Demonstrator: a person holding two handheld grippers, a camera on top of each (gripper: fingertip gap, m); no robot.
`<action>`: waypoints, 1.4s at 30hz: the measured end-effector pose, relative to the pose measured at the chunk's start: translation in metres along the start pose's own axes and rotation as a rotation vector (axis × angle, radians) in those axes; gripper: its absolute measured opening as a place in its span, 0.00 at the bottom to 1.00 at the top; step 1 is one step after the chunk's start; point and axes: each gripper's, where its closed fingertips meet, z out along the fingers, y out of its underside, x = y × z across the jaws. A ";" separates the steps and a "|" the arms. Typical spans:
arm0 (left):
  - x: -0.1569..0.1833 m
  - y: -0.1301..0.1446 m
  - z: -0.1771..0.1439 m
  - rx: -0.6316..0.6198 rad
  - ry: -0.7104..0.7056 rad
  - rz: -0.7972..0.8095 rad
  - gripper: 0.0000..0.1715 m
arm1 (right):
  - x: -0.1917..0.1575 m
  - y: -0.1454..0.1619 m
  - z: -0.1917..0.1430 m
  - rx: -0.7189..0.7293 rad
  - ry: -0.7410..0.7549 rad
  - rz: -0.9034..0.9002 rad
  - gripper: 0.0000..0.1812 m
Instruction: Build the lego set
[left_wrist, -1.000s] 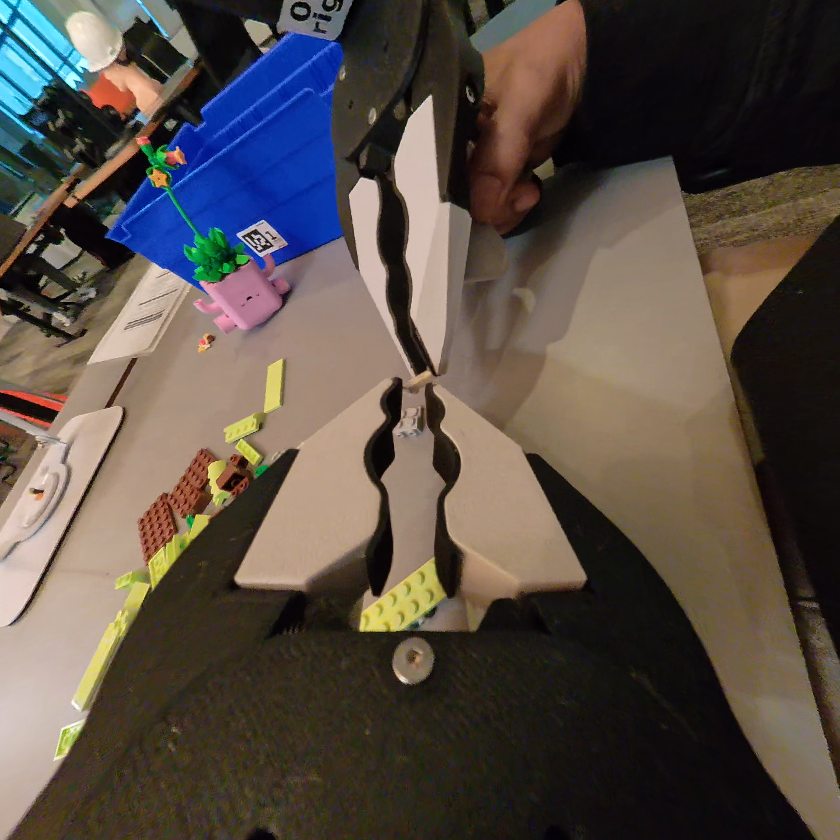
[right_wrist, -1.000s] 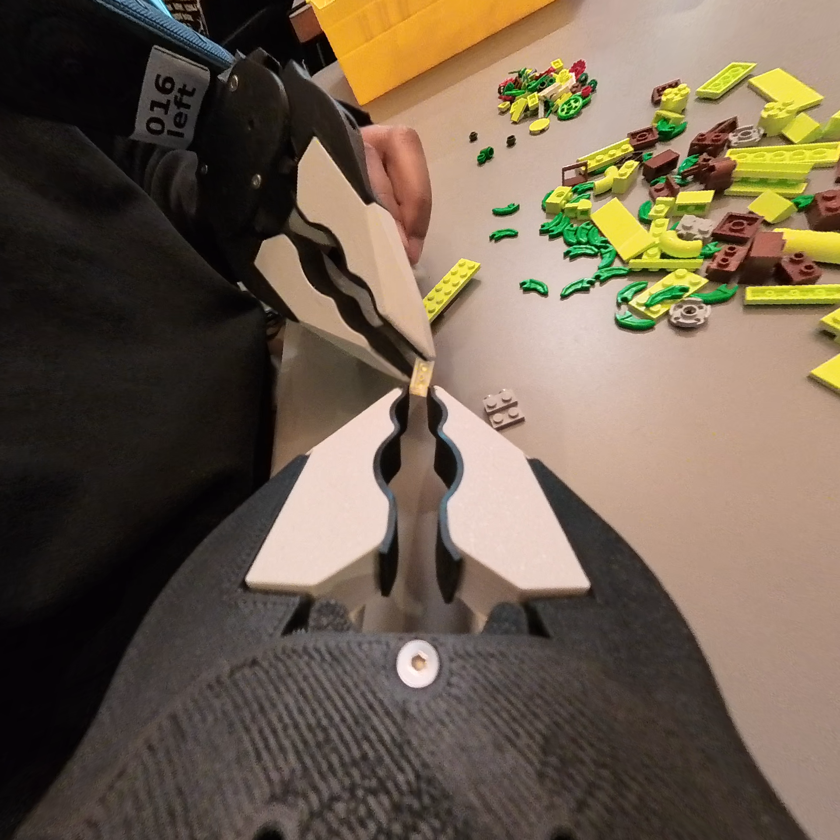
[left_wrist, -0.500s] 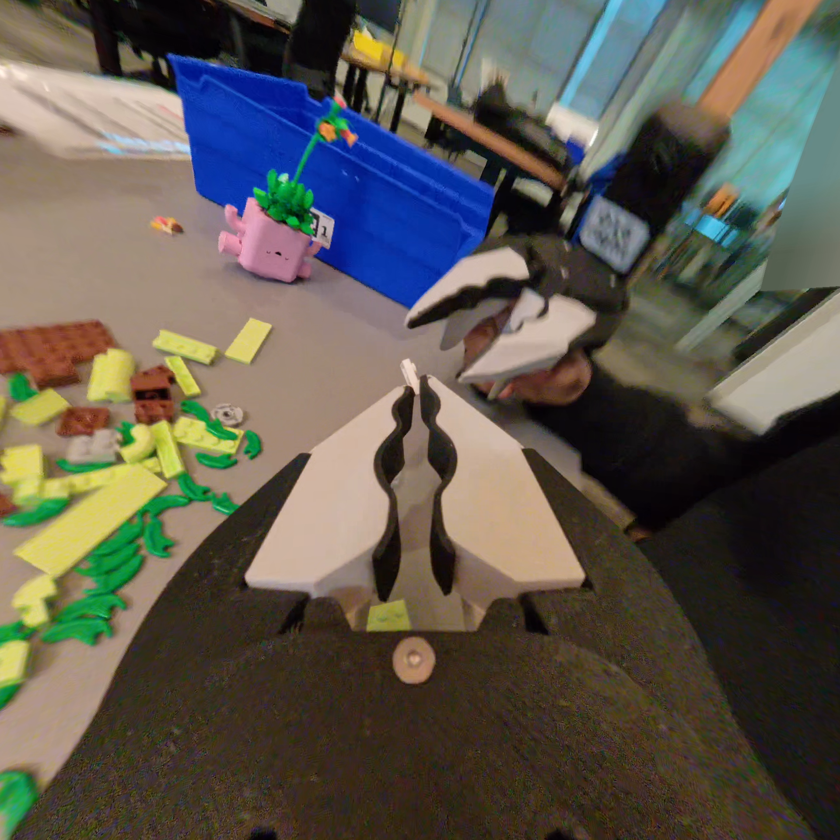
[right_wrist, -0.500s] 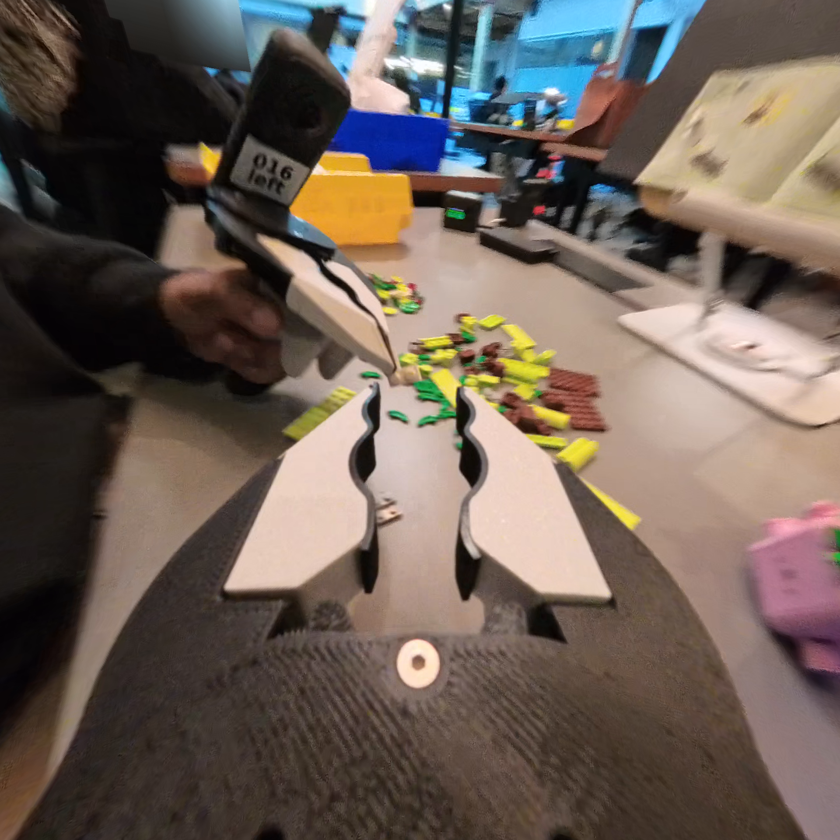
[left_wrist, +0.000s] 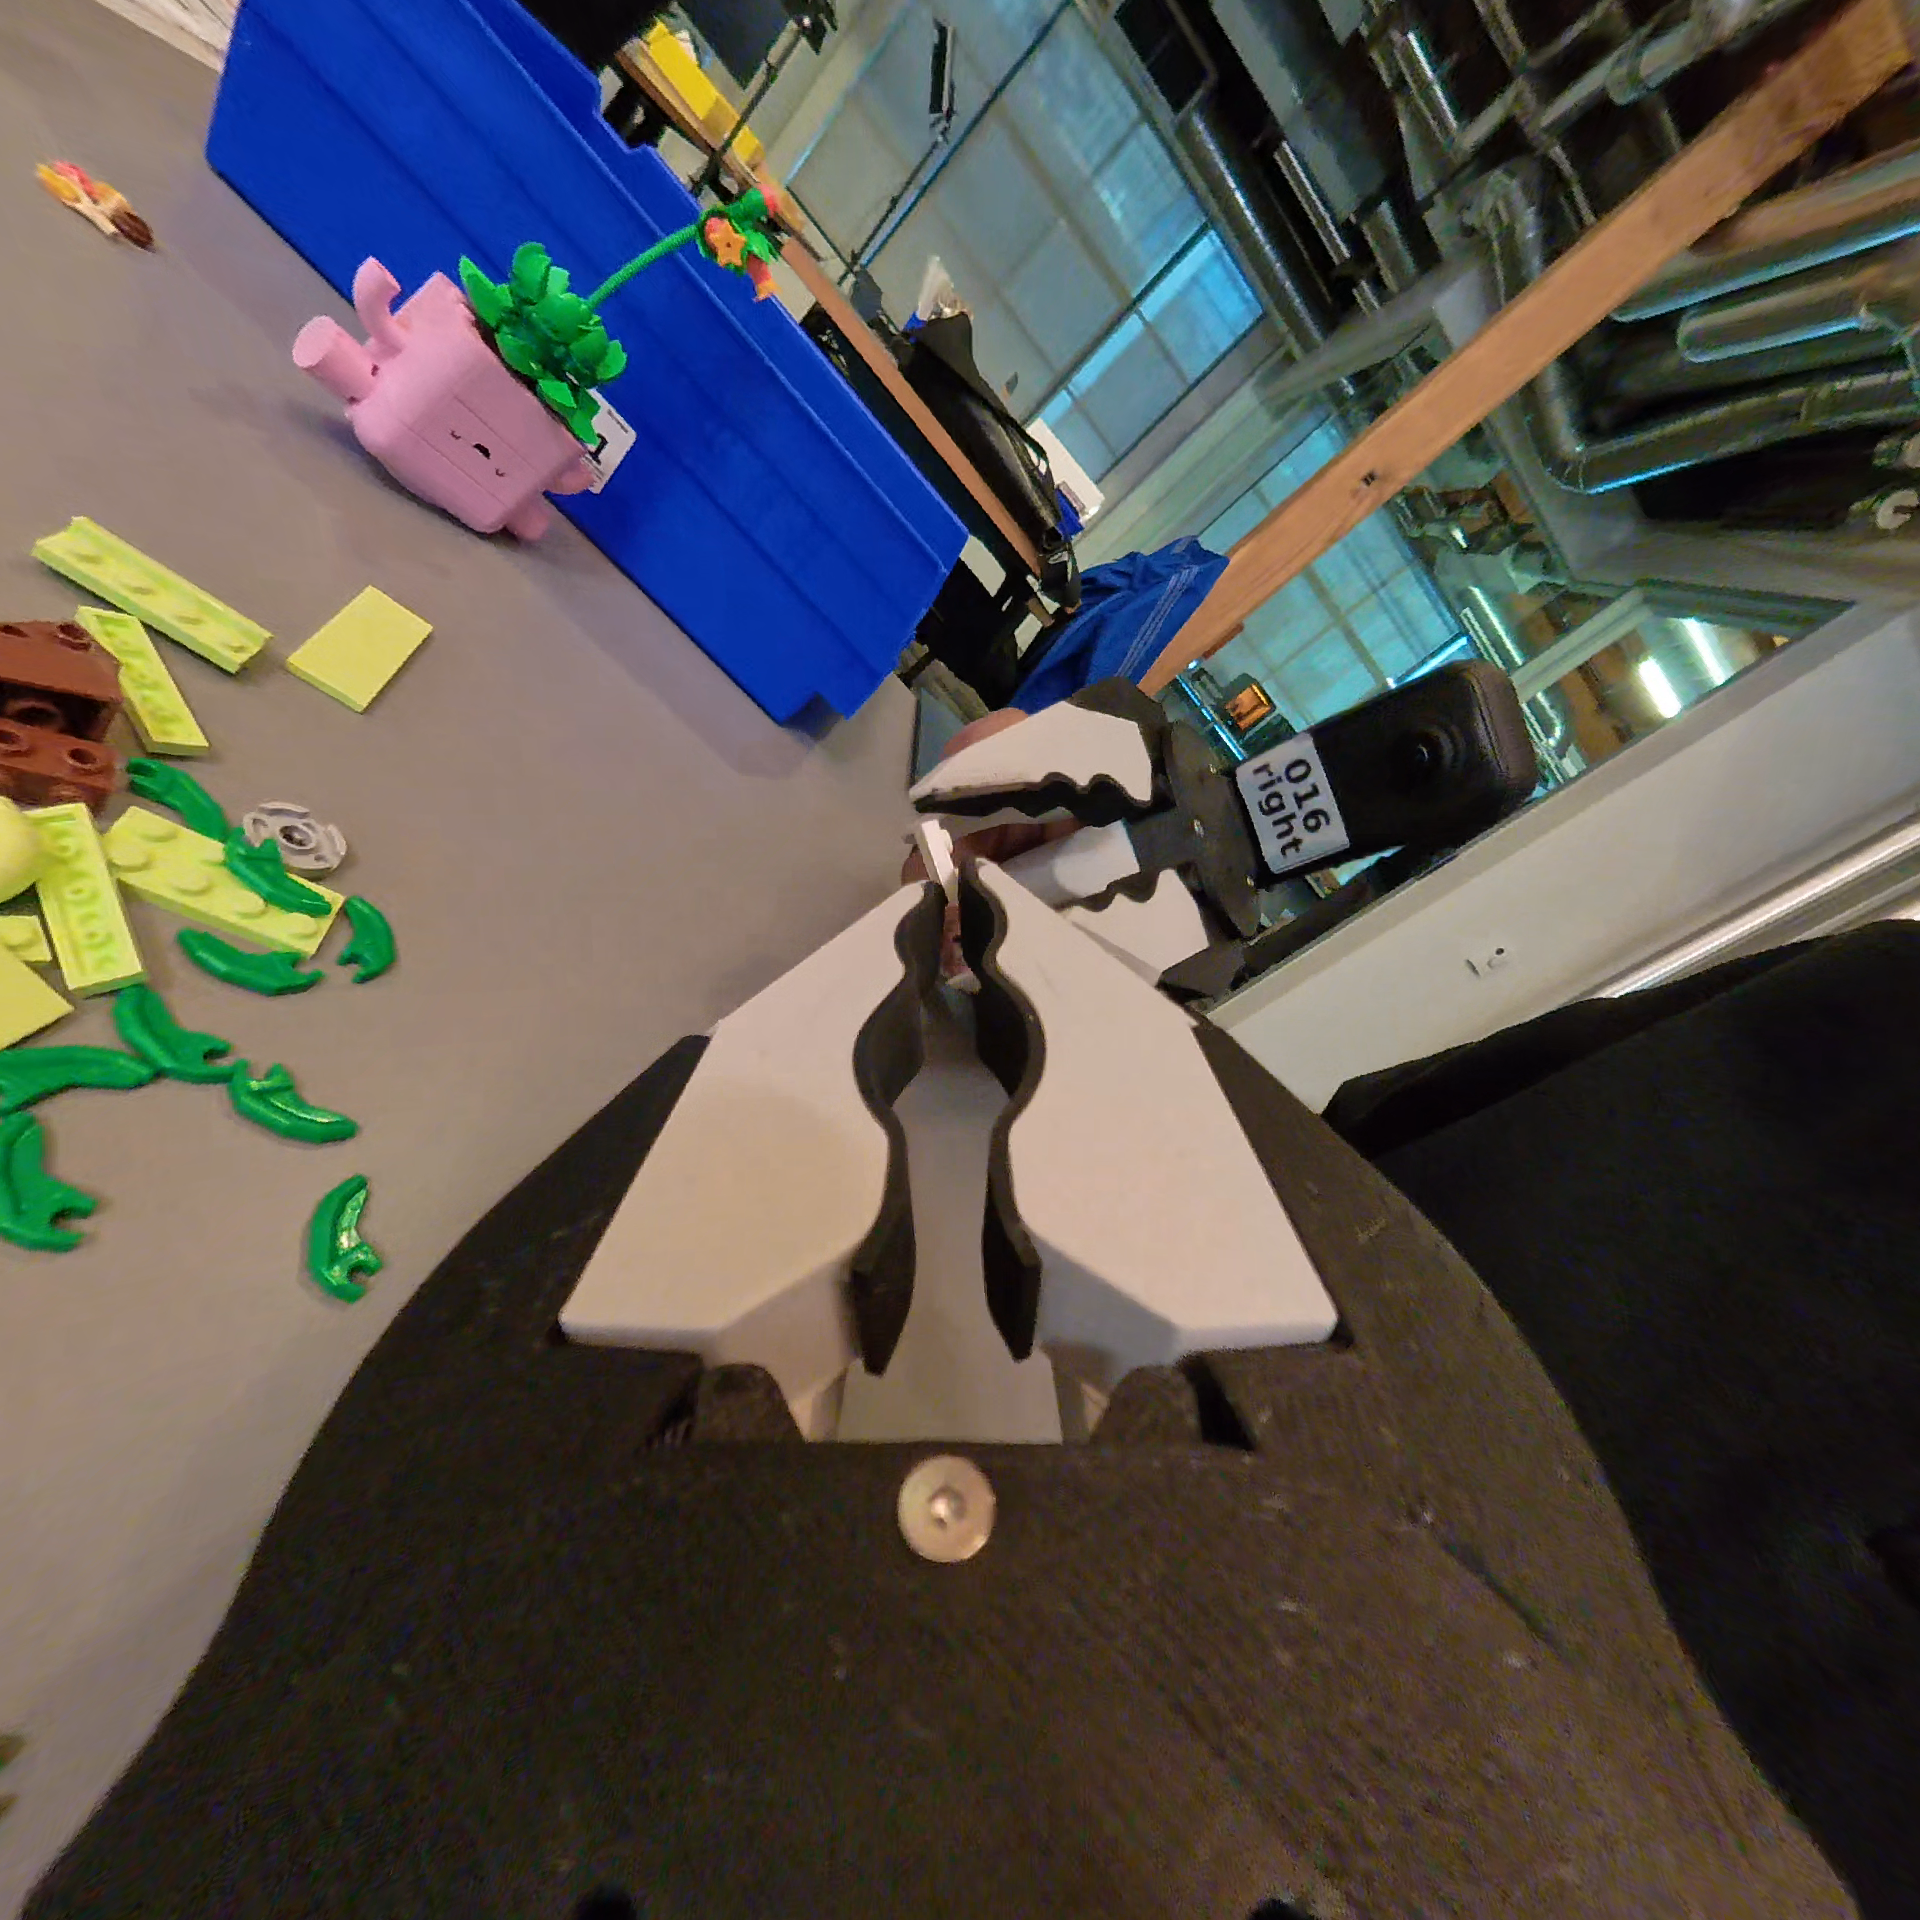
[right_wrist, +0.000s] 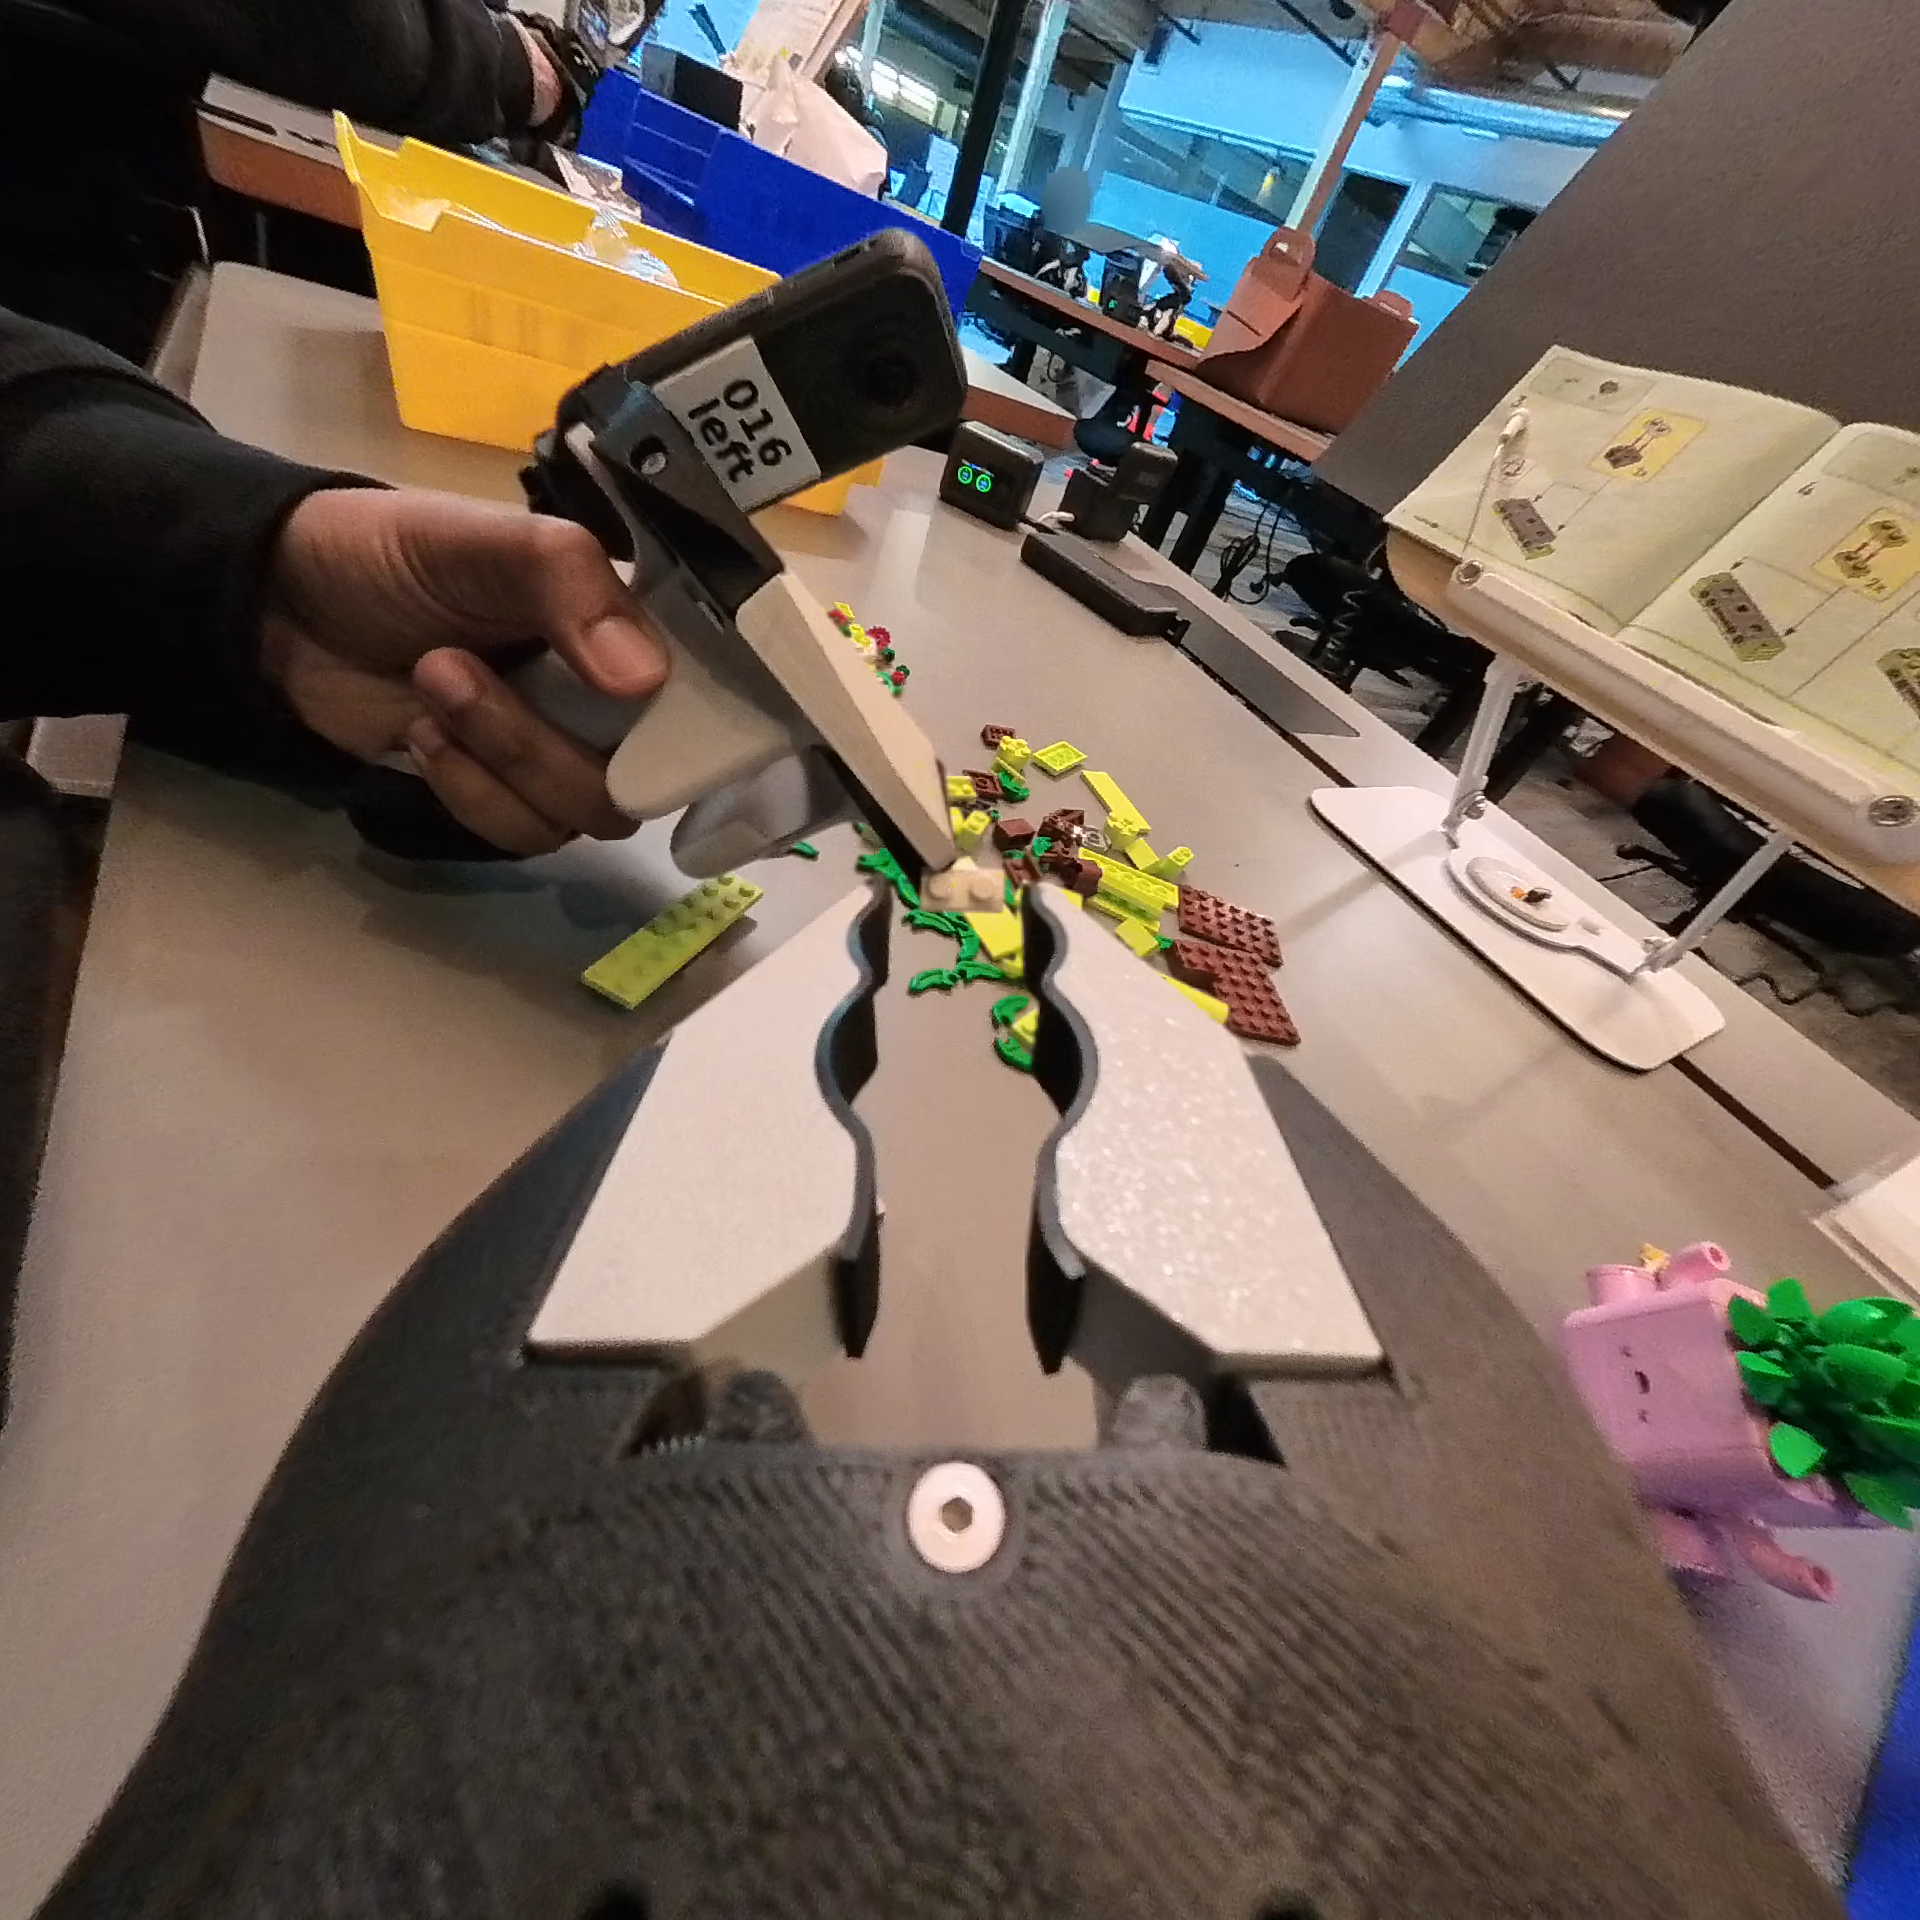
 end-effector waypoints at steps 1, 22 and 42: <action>0.000 0.001 0.001 -0.005 0.001 0.000 0.00 | 0.000 0.000 0.000 0.003 -0.004 0.002 0.11; -0.048 0.062 0.012 -0.535 -0.391 0.623 0.27 | -0.012 0.072 -0.018 -0.370 -0.290 0.146 0.07; -0.062 0.072 0.013 -0.679 -0.368 0.659 0.09 | -0.030 0.083 -0.005 -0.433 -0.560 0.104 0.07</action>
